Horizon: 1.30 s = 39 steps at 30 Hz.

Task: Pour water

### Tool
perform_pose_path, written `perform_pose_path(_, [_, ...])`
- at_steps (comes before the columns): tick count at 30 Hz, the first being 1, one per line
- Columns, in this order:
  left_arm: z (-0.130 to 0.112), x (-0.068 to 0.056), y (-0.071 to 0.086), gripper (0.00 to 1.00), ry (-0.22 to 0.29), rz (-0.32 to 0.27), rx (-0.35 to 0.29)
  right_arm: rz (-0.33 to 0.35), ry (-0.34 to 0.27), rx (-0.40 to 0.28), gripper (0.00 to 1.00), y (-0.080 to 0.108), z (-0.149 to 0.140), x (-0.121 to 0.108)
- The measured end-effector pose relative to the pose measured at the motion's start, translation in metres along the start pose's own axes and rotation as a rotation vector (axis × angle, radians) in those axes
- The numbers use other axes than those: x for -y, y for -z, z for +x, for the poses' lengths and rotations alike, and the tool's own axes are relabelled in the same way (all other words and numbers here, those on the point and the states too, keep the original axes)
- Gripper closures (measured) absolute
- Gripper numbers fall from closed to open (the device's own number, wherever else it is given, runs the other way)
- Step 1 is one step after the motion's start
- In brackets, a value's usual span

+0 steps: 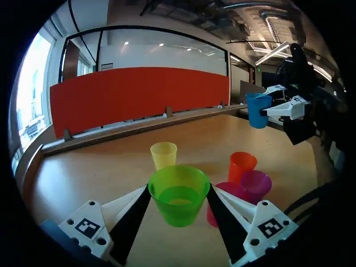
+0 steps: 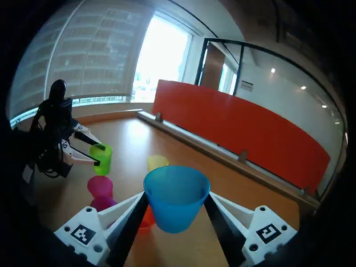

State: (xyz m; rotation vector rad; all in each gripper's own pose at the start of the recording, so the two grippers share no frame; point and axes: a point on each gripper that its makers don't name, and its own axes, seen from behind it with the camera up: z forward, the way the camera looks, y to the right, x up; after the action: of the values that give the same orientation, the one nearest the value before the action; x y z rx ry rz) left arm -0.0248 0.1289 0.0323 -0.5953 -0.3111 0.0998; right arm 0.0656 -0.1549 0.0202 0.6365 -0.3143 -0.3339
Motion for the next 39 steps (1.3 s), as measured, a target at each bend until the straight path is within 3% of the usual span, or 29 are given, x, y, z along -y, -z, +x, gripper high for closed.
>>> perform_pose_path(21, [-0.038, 0.004, -0.008, 0.13, -0.012, 0.004, 0.109, -0.007, -0.045, 0.084, 0.11, -0.012, -0.035, -0.015])
perform_pose_path(39, [-0.051, 0.002, -0.009, 0.13, -0.001, 0.001, 0.131, -0.017, -0.054, 0.124, 0.11, -0.018, -0.055, -0.026])
